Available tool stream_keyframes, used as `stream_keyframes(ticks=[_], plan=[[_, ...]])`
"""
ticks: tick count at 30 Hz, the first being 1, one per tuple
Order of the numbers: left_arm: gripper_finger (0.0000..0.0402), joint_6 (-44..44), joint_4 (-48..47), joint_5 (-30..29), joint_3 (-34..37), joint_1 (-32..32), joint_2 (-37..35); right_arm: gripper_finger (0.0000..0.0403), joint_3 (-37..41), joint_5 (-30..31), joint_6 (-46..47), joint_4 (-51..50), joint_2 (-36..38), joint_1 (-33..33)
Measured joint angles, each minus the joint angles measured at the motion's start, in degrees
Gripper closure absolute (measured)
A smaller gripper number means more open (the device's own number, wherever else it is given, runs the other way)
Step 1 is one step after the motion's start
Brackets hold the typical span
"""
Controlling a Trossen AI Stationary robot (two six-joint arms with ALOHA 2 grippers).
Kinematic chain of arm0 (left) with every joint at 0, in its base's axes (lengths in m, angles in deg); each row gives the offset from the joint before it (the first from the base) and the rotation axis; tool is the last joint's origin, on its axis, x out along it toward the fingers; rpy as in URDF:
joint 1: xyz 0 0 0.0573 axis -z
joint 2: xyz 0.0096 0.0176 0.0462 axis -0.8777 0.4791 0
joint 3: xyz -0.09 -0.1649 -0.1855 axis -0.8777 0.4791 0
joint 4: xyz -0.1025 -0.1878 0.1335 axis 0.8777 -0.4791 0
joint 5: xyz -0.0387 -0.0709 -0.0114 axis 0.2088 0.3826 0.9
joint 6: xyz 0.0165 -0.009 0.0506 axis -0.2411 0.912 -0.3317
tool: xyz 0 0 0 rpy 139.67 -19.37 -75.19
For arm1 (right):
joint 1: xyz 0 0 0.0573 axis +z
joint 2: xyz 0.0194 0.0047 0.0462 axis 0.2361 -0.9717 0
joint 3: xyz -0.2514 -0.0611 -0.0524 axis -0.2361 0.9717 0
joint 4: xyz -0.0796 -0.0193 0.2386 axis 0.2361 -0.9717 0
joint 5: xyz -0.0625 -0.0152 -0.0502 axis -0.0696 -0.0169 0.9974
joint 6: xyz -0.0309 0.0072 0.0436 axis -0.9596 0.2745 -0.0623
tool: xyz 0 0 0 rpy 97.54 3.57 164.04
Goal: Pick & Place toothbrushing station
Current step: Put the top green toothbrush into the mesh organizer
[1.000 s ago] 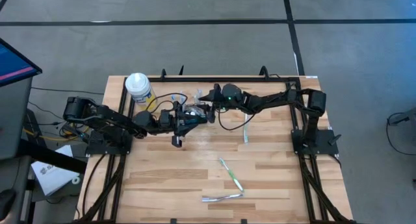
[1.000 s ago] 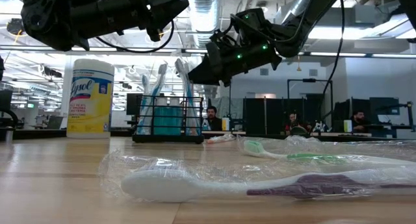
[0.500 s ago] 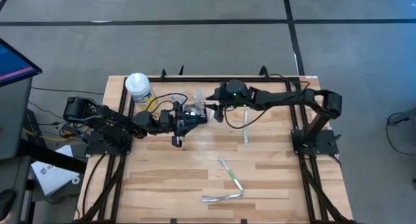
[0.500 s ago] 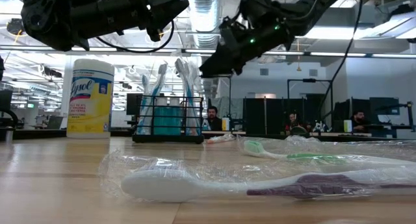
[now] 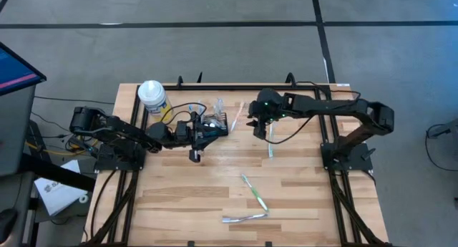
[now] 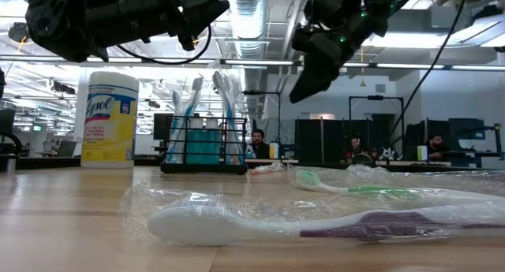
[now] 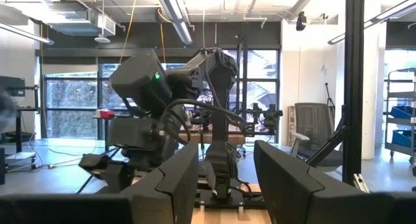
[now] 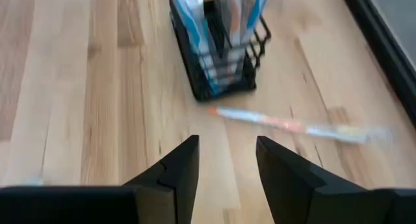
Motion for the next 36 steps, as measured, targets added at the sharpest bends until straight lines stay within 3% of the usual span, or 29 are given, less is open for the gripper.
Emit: stream_keyframes(ticks=[19, 32, 36], plan=[[0.0256, 0.0, -0.24, 0.24, 0.0, 0.0, 0.02, 0.0266, 0.0, 0.23, -3.09, -22.25, 1.63, -0.53], [0.0256, 0.0, -0.26, 0.24, 0.0, 0.02, 0.02, 0.0278, 0.0, 0.66, -16.12, -30.04, 1.6, 4.59], [0.0256, 0.0, -0.26, 0.22, 0.0, 0.0, 0.02, 0.0282, 0.0, 1.32, -26.31, -31.41, 1.25, 6.08]])
